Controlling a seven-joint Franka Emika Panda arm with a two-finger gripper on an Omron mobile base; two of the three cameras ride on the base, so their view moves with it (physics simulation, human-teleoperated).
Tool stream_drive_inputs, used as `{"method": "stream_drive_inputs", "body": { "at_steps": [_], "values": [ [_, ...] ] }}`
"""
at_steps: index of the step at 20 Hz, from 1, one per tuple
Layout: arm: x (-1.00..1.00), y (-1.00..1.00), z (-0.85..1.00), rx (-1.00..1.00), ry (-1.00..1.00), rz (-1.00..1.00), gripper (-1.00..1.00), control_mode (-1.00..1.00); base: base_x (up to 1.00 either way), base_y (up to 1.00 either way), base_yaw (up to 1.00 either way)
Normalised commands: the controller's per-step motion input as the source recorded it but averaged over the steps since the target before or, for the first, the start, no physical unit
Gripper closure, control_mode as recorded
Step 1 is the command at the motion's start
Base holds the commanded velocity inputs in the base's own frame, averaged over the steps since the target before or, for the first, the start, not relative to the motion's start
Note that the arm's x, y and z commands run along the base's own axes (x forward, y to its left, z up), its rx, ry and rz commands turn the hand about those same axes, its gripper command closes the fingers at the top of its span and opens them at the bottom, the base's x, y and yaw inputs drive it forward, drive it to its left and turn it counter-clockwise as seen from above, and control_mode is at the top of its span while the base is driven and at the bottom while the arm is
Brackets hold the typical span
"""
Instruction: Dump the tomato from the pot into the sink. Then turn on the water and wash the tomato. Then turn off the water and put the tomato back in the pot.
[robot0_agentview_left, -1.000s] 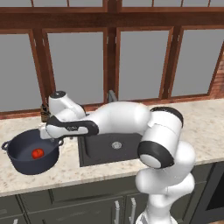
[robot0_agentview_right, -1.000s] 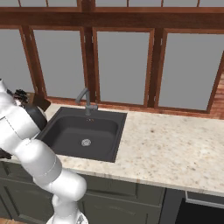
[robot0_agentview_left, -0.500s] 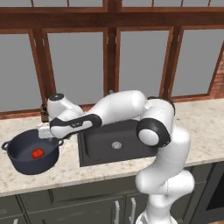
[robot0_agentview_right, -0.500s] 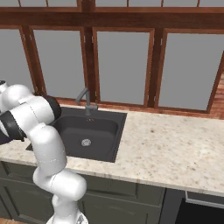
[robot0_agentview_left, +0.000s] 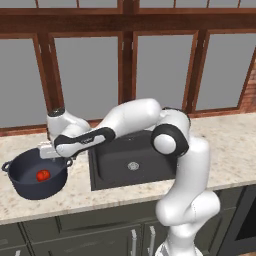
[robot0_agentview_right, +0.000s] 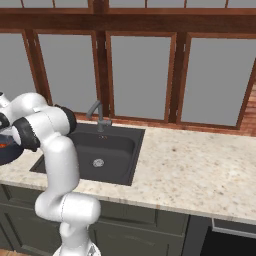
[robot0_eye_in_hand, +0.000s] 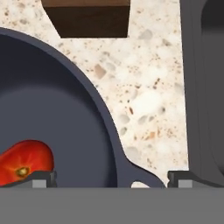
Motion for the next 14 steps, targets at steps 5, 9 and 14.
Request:
{"method": "stream_drive_inputs", "body": {
  "at_steps": [5, 9, 14],
  "values": [
    [0.00, 0.00, -0.18, 0.00, 0.00, -0.08, -1.00, -1.00, 0.00, 0.00, 0.00],
    [-0.09, -0.11, -0.20, 0.00, 0.00, -0.15, -1.00, -1.00, 0.00, 0.00, 0.00],
    [-0.24, -0.17, -0.10, 0.00, 0.00, -0.16, -1.00, -1.00, 0.00, 0.00, 0.00]
  ]
}}
